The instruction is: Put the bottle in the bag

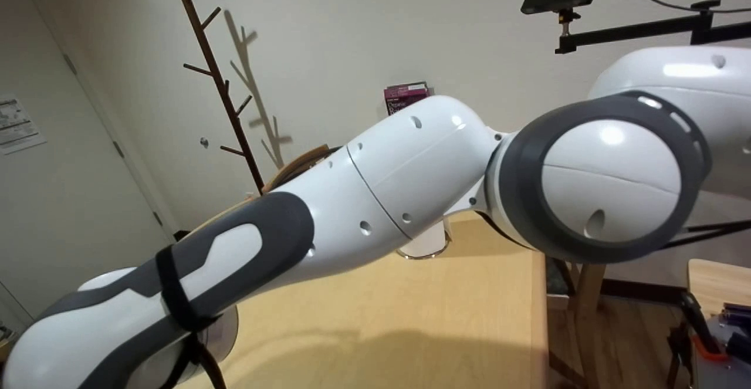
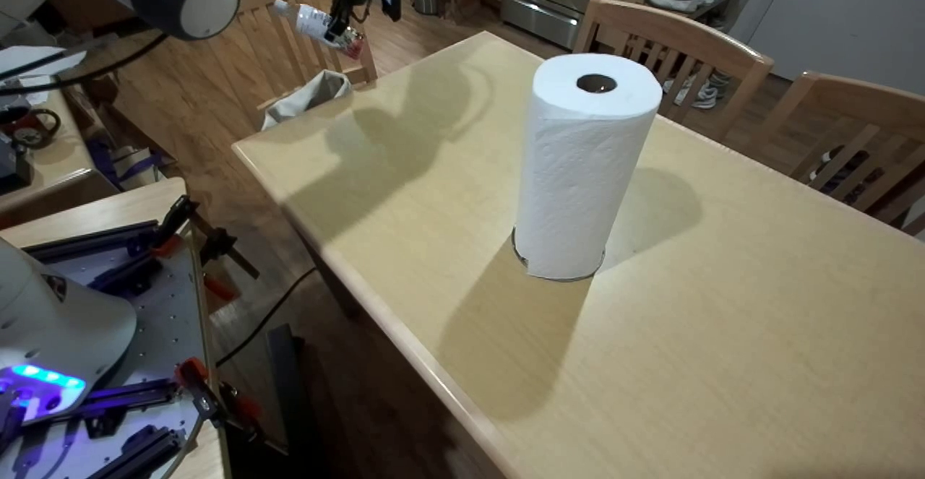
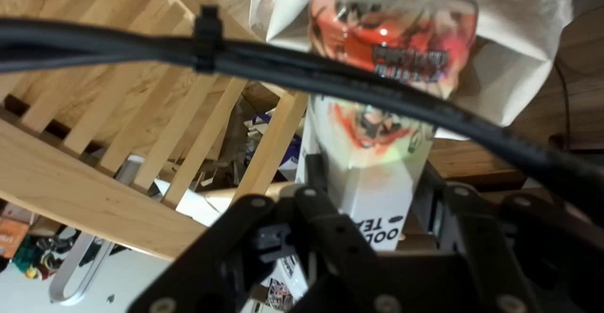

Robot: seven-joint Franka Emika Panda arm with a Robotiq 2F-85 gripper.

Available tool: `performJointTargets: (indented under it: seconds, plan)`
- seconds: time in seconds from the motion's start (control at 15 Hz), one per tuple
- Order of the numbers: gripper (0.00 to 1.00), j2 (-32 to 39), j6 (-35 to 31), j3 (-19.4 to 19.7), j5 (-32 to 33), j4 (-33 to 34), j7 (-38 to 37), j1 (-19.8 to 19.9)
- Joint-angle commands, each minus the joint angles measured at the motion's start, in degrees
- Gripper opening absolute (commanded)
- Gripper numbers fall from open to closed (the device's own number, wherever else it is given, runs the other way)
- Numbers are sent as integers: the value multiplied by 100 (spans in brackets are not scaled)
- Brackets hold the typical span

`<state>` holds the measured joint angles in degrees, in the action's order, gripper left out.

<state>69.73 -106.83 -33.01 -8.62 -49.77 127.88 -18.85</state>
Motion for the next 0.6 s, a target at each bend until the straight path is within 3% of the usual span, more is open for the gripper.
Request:
performJointTargets:
  seconds: [0.0,0.07,0.13,0.2,0.33,0.4,0.53]
  plan:
    - [21,503,159,-466,-321,281,651,-55]
    - [21,609,218,-571,-374,281,777,-70]
    - [21,301,21,-325,-194,1,394,-57]
    - [46,367,14,-343,-202,-3,422,-89]
    - [46,380,11,-305,-202,1,421,-110]
    - [21,372,11,-305,-202,4,421,-91]
    - [21,560,174,-536,-462,1,547,-12]
